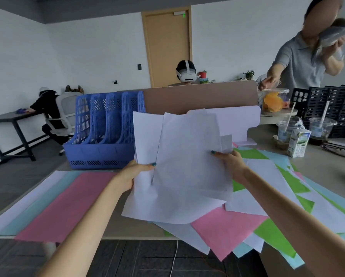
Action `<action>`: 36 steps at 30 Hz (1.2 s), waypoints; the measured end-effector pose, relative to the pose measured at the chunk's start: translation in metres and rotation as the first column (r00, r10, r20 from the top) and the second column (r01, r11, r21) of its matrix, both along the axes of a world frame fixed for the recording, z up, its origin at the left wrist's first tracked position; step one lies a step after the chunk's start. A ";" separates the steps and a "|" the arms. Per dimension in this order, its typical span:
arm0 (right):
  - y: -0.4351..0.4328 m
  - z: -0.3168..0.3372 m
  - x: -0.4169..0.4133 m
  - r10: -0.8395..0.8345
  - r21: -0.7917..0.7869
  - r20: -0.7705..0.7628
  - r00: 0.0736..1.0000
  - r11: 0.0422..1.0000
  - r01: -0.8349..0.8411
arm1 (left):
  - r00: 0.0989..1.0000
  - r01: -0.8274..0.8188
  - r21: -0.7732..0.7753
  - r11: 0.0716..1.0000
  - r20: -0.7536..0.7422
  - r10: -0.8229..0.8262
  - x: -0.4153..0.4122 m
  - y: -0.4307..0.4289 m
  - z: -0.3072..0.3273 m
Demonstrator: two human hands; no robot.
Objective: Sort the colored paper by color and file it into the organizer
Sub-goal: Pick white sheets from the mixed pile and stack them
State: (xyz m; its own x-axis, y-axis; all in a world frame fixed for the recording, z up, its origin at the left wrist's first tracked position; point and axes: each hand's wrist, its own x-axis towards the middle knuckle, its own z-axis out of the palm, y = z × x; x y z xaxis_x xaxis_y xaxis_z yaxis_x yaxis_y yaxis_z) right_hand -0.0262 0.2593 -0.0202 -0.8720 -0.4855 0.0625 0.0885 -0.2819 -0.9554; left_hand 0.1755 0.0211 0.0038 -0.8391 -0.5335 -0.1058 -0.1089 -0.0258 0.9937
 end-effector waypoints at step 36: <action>0.012 -0.044 -0.050 -0.088 0.431 0.011 0.996 0.899 0.074 | 0.961 -0.213 0.065 0.975 0.195 0.197 -0.042 -0.027 -0.077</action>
State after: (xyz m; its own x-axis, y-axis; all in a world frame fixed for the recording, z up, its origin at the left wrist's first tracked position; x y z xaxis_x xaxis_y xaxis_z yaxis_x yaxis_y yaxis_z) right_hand -0.0760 0.2714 -0.0640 -0.9077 -0.3867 -0.1629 0.1132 0.1482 -0.9825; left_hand 0.1338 -0.0061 -0.0734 -0.6737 -0.6744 -0.3021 -0.2752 -0.1504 0.9496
